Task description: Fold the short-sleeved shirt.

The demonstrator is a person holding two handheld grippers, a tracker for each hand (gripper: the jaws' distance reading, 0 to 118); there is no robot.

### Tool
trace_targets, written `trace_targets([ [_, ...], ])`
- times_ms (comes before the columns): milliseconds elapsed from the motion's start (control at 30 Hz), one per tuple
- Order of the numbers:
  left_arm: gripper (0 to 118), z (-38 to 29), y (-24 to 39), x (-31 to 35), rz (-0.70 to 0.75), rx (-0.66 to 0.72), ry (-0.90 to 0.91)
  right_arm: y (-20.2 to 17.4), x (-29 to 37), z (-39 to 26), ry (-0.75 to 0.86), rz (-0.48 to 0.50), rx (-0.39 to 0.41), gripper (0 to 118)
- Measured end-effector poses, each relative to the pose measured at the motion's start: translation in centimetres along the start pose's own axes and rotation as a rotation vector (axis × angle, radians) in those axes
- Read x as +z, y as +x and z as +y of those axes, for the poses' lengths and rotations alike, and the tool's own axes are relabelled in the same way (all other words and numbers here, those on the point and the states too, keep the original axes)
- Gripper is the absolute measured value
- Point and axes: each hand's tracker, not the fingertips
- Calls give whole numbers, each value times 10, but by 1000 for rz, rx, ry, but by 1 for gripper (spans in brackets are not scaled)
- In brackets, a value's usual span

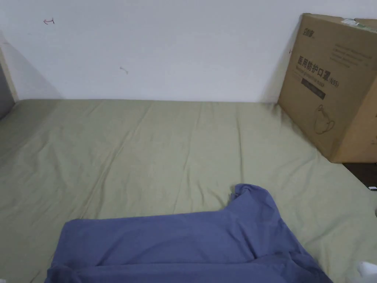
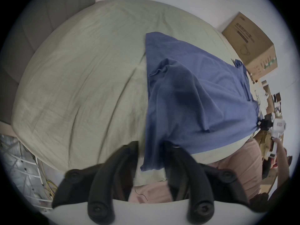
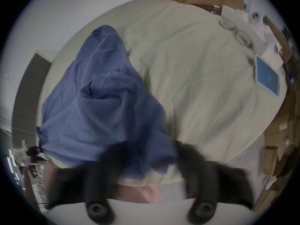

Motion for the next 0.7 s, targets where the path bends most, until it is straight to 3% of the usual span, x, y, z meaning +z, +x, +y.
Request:
trace_targets([
  [33,60,1,0,6,-15,4,41,-4,4,0,8,-37,40,102],
  [67,92,2,-2,13,-14,7,73,-7,12,1,31,-73,60,102],
  [100,109,2,-3,20,-8,14,89,-10,20,2,39,-101,72,102],
  [300,110,4,22,83,-72,0,350,-46,94,-9,308,133,64,102],
  [400,110,1,51,112,-58,-69,507,-77,125,-21,471,190,127,102],
  [467,108,-9,71,126,-61,-105,615,-96,144,-35,616,221,124,101],
  [500,101,-17,78,132,-73,-118,686,-101,149,-42,701,232,104,99],
  [533,85,-26,87,137,-84,-116,750,-106,157,-51,790,245,70,88],
  [600,0,-36,99,139,-58,-123,815,-112,163,-61,893,284,17,8],
  [633,0,-42,105,138,-18,-116,831,-115,164,-62,898,264,-18,0],
  [700,0,-41,107,140,-66,-127,833,-114,165,-60,869,303,-15,0],
])
